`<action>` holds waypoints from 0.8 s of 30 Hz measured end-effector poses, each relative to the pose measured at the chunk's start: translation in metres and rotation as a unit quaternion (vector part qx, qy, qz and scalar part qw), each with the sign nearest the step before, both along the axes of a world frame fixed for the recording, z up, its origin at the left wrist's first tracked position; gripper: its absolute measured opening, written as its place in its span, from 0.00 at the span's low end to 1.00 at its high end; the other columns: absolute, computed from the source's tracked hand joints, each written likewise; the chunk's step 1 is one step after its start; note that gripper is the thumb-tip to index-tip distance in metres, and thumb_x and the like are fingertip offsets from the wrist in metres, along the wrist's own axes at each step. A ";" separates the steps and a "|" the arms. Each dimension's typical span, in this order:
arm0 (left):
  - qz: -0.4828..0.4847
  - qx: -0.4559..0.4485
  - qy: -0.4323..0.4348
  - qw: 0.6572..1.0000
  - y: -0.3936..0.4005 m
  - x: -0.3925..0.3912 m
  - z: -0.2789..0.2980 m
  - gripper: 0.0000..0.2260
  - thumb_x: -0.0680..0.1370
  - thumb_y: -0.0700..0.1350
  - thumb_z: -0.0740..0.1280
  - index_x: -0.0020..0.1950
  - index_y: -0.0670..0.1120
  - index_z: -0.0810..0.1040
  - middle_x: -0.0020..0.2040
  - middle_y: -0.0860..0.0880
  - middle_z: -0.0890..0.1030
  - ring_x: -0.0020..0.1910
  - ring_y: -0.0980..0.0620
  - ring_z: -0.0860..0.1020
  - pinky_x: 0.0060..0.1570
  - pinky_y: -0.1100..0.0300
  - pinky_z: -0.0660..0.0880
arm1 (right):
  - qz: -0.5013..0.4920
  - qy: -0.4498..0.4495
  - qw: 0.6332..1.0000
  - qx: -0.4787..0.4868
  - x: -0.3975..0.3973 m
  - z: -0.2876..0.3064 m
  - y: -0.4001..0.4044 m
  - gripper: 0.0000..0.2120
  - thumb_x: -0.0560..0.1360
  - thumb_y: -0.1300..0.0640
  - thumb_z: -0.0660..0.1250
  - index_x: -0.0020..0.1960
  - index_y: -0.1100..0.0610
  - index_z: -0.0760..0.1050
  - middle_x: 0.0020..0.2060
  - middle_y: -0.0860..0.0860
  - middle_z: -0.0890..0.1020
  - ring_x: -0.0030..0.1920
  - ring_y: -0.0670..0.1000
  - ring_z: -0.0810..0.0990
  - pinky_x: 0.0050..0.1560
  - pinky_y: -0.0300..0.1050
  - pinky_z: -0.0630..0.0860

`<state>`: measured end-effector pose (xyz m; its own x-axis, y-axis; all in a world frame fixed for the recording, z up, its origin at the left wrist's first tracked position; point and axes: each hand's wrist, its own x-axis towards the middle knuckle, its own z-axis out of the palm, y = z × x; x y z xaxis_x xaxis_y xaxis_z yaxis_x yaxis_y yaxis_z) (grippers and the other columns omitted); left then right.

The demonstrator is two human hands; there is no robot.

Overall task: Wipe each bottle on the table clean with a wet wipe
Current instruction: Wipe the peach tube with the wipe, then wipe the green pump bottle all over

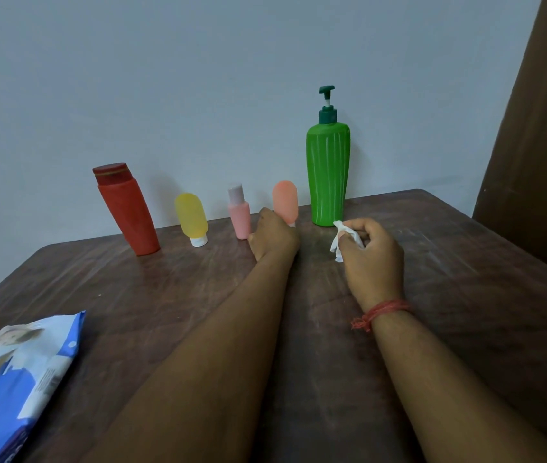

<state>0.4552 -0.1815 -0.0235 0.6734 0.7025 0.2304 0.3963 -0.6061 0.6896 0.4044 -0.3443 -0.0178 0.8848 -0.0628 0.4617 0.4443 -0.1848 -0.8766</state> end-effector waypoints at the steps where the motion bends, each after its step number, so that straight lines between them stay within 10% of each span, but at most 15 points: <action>1: 0.002 -0.001 0.001 1.000 0.000 0.000 0.000 0.14 0.79 0.48 0.66 0.60 0.43 0.69 0.57 0.45 0.81 0.57 0.41 0.79 0.58 0.49 0.72 | 0.001 0.001 1.000 0.000 0.000 0.000 0.000 0.07 0.77 0.62 0.68 0.46 0.50 0.79 0.40 0.47 0.83 0.42 0.46 0.81 0.37 0.32 0.72; 24: -0.070 0.010 0.030 0.997 -0.012 -0.031 0.001 0.21 0.77 0.50 0.70 0.64 0.41 0.70 0.62 0.43 0.75 0.61 0.41 0.76 0.63 0.46 0.72 | -0.011 0.000 1.000 0.019 0.000 0.000 -0.001 0.07 0.77 0.62 0.67 0.46 0.51 0.80 0.40 0.50 0.85 0.42 0.48 0.83 0.38 0.31 0.76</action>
